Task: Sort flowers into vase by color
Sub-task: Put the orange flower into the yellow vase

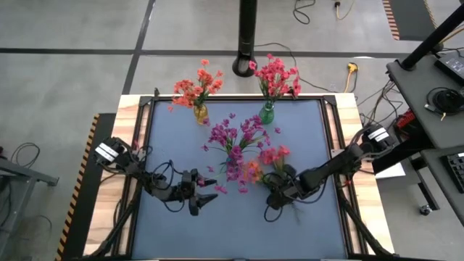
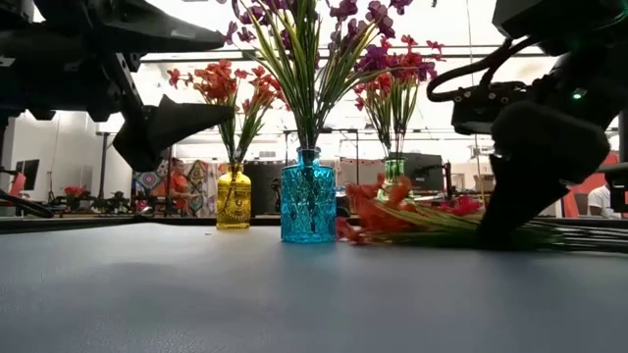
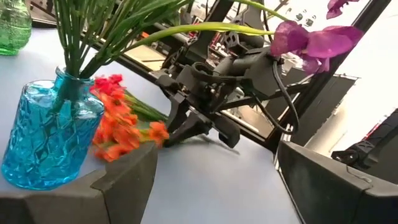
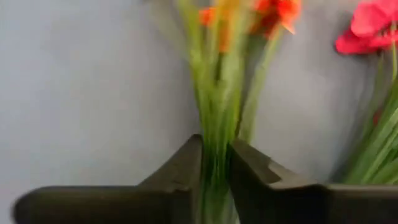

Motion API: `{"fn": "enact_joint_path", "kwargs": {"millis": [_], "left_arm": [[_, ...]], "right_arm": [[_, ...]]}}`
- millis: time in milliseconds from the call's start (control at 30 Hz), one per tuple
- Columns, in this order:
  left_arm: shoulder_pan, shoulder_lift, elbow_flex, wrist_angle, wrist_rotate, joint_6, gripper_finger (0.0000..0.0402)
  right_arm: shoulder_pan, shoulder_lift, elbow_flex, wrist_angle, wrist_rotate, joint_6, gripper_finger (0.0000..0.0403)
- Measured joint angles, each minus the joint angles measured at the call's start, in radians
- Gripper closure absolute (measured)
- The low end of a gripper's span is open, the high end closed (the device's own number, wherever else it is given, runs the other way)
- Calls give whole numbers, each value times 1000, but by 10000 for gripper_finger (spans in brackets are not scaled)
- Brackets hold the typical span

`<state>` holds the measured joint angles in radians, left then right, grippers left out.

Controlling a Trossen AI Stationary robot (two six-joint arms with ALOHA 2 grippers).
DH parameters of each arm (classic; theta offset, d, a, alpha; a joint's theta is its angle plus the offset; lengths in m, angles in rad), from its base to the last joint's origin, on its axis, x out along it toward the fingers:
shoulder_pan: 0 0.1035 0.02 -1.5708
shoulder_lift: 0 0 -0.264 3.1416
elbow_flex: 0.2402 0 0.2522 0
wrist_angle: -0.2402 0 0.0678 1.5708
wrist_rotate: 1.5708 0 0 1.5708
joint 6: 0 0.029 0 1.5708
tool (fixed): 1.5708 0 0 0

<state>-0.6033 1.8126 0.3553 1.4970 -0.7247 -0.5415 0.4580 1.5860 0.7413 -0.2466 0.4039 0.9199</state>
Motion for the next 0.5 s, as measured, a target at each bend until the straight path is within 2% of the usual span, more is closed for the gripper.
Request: {"fn": "enact_joint_path", "kwargs": {"millis": [100,200,500], "left_arm": [[0,0,-3,0,0,0,86],[0,0,-3,0,0,1,86],[0,0,-3,2,1,8,86]], "right_arm": [[0,-39,-2,-50,-12,0,370],[1,-94,-2,-107,-29,-1,385],[16,-274,-2,-224,-109,-17,376]]}}
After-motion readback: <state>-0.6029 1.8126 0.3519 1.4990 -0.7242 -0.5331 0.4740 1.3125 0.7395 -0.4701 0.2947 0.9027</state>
